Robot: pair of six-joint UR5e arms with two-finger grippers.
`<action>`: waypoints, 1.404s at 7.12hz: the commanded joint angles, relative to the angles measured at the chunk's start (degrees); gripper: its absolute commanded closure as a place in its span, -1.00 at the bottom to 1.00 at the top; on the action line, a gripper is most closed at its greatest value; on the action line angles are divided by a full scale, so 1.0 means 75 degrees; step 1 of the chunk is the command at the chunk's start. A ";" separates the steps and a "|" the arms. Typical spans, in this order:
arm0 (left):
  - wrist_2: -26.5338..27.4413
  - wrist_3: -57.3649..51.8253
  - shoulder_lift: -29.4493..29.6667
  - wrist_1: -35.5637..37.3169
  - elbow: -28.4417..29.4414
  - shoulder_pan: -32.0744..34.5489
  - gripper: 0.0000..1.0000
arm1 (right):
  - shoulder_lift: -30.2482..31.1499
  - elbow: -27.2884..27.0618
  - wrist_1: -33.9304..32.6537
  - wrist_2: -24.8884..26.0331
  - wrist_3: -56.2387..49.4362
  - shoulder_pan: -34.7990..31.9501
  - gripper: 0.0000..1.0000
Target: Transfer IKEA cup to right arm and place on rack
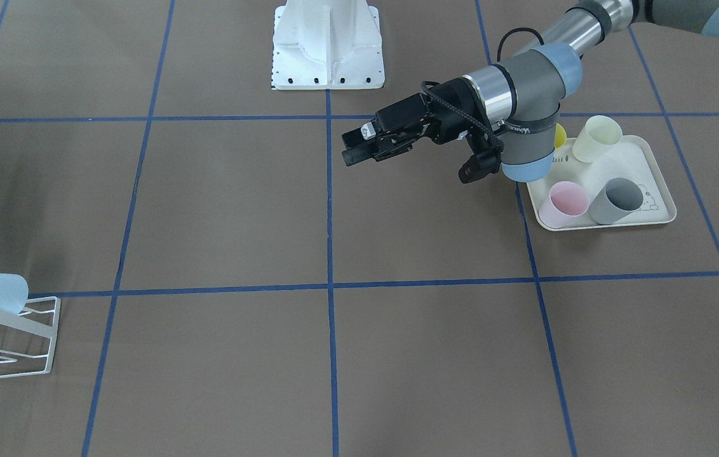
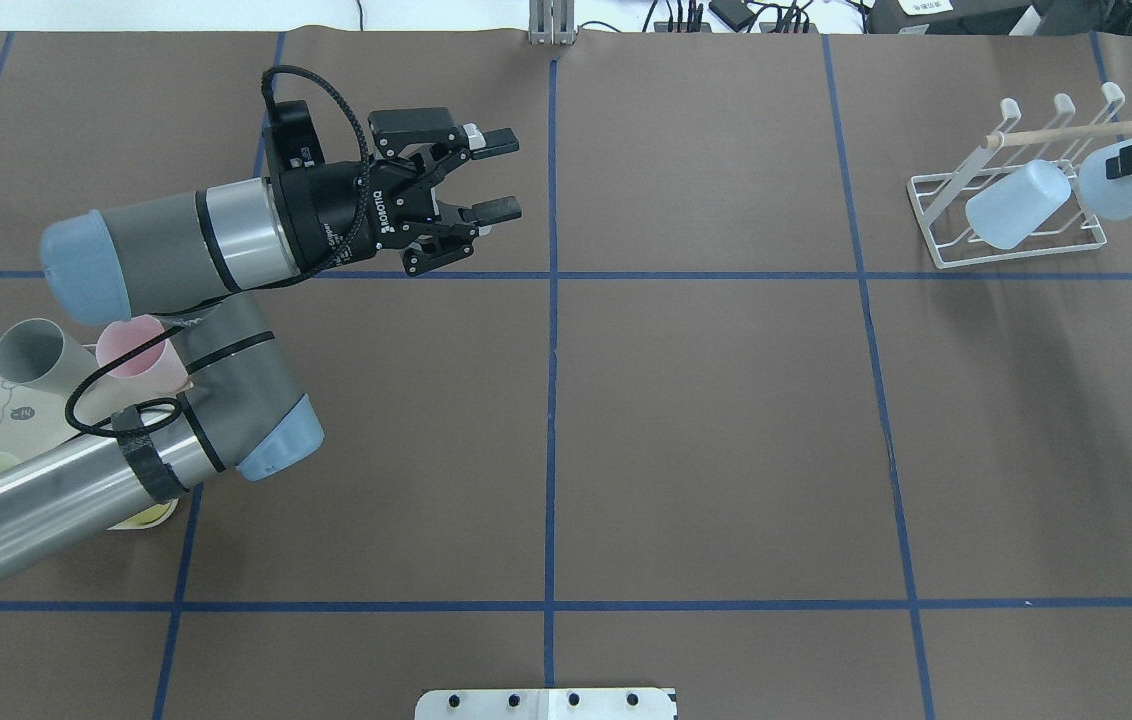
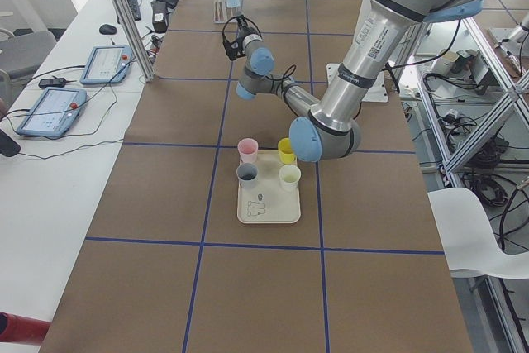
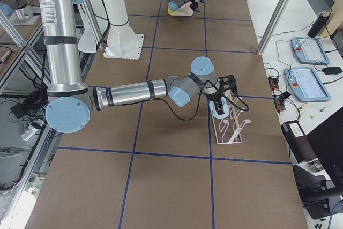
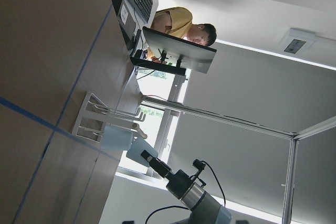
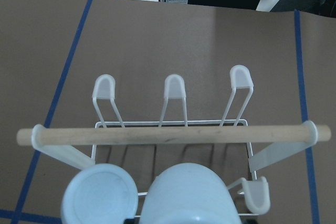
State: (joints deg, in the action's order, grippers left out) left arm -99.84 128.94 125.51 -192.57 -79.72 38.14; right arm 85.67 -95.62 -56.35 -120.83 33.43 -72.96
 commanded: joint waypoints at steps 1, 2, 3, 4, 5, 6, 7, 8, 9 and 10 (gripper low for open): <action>0.0000 0.0000 0.0000 0.0000 0.0000 0.0000 -0.41 | -0.0137 0.0034 -0.0022 -0.0213 -0.0004 0.0002 1.00; 0.0000 0.0000 0.0000 0.0000 0.0012 0.0000 -0.41 | -0.0150 0.0034 -0.0022 -0.0213 -0.0004 0.0002 1.00; 0.0000 0.0000 0.0000 0.0000 0.0000 0.0000 -0.41 | -0.0161 0.0023 -0.0022 -0.0225 -0.0004 -0.0010 1.00; 0.0000 0.0000 0.0000 0.0000 0.0000 0.0000 -0.41 | -0.0173 0.0034 -0.0022 -0.0213 -0.0004 -0.0010 1.00; 0.0000 0.0000 0.0000 0.0000 0.0000 0.0000 -0.41 | -0.0185 0.0046 -0.0034 -0.0213 -0.0004 -0.0010 1.00; 0.0000 0.0000 0.0000 0.0000 0.0012 0.0000 -0.41 | -0.0197 0.0069 -0.0034 -0.0190 -0.0004 -0.0010 1.00; 0.0000 0.0000 0.0000 0.0000 0.0012 0.0000 -0.41 | -0.0208 0.0116 -0.0034 -0.0167 -0.0051 -0.0010 1.00; 0.0000 0.0000 0.0000 0.0000 0.0012 0.0000 -0.41 | -0.0220 0.0198 -0.0022 -0.0155 -0.0086 0.0001 1.00; 0.0000 0.0000 0.0000 0.0000 0.0024 0.0000 -0.41 | -0.0313 0.0326 -0.0022 -0.0155 -0.0086 0.0002 1.00; 0.0000 0.0000 0.0000 0.0000 0.0024 0.0000 -0.41 | -0.0372 0.0420 -0.0022 -0.0155 -0.0098 0.0002 1.00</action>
State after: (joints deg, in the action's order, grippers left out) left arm -99.84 128.94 125.51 -192.57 -79.57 38.14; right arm 83.47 -93.41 -56.53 -122.01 32.81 -72.96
